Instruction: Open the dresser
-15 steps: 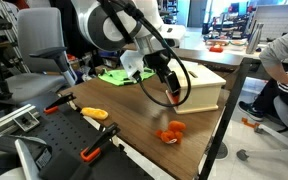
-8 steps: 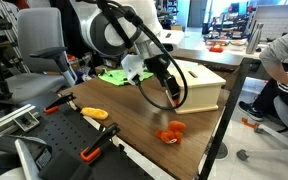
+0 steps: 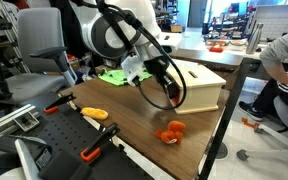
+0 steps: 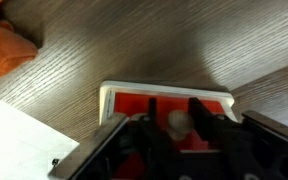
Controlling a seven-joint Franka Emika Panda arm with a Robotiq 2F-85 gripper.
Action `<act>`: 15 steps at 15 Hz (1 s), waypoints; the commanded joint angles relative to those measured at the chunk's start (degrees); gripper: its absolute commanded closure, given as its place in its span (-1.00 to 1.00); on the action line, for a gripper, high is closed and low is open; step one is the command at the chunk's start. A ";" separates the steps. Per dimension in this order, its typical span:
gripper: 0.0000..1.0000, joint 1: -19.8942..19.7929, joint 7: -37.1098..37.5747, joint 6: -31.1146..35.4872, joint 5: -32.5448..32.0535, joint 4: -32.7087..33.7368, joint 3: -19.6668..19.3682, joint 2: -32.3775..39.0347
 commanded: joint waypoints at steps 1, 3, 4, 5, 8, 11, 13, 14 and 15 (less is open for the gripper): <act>0.87 1.94 -0.06 -0.88 1.55 1.70 -1.79 1.07; 0.87 2.51 -0.06 -0.74 1.56 1.44 -2.16 1.03; 0.87 2.66 -0.16 -0.81 1.48 1.19 -2.18 0.93; 0.87 2.74 -0.36 -1.11 1.31 0.96 -2.16 0.81; 0.87 3.09 -1.28 -2.08 0.55 -0.78 -1.94 -0.10; 0.87 3.92 -2.47 -2.40 -0.18 -2.87 -1.97 -1.04; 0.87 4.78 -3.30 -2.77 -0.43 -3.85 -2.29 -1.49; 0.87 5.20 -3.62 -2.95 -0.48 -4.33 -2.35 -1.82; 0.87 5.23 -4.02 -2.90 -0.64 -4.77 -2.14 -2.05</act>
